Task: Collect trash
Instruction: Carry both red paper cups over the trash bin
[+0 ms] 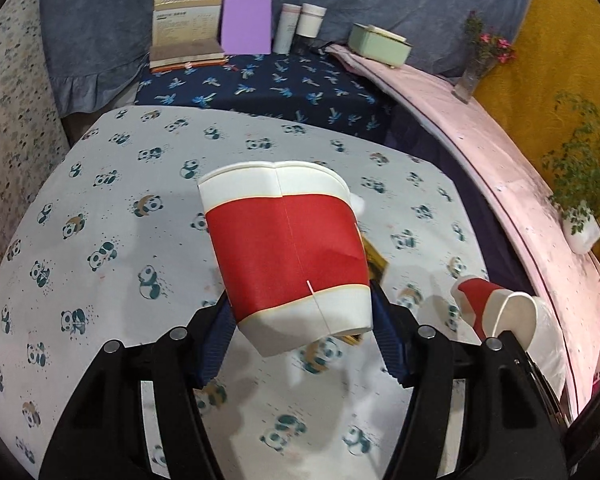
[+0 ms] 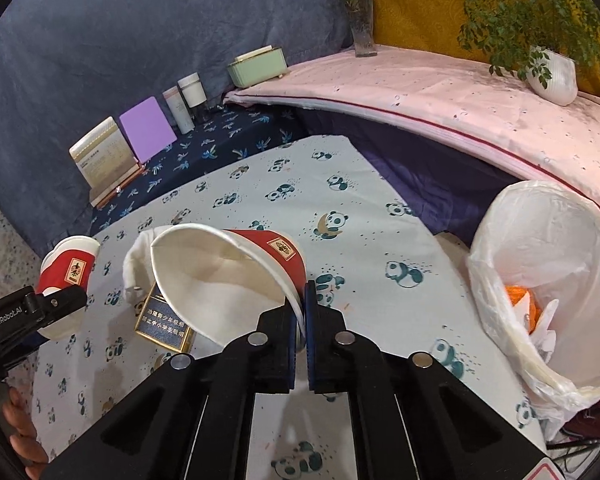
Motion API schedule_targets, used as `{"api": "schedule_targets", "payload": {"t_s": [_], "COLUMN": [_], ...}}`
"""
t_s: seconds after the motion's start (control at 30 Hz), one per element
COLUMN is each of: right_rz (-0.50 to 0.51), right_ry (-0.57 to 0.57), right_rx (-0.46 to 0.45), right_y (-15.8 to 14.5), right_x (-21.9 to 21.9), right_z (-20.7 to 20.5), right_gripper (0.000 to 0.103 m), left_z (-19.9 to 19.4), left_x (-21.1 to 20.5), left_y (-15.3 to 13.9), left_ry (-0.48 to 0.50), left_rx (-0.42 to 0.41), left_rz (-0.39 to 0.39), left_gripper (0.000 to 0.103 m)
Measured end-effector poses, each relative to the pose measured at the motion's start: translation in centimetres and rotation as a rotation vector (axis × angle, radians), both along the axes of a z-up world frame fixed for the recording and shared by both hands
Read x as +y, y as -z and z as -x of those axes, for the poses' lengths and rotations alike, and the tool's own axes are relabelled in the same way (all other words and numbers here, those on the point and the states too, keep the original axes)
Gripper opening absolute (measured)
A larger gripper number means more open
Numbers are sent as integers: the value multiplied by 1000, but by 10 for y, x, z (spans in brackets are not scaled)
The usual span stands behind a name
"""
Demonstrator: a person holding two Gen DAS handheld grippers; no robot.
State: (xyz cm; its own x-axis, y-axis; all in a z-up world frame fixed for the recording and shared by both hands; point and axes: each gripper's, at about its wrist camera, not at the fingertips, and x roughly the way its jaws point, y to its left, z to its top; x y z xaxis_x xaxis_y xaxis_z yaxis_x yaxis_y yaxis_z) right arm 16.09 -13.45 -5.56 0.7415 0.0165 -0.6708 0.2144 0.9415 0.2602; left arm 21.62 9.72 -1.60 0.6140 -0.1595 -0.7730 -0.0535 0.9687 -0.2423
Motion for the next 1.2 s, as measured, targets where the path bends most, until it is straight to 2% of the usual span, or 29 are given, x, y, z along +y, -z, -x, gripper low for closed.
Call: {"api": "schedule_targets", "payload": {"t_s": [0.37,1.2], "right_rz": [-8,-50], "right_ry": [75,297], "right_rx": [-54,-74], "right_y": [-21,-15], "right_x": [-43,-152], "right_z": [47,124], "right_gripper": [4,4], "left_z": [38,86], "left_x": [-66,-199], "left_y": [-21,-28], "left_ry": [149,418], "left_rx": [-32,-53], "left_rz": [-10,-79], "left_gripper": [60,60]}}
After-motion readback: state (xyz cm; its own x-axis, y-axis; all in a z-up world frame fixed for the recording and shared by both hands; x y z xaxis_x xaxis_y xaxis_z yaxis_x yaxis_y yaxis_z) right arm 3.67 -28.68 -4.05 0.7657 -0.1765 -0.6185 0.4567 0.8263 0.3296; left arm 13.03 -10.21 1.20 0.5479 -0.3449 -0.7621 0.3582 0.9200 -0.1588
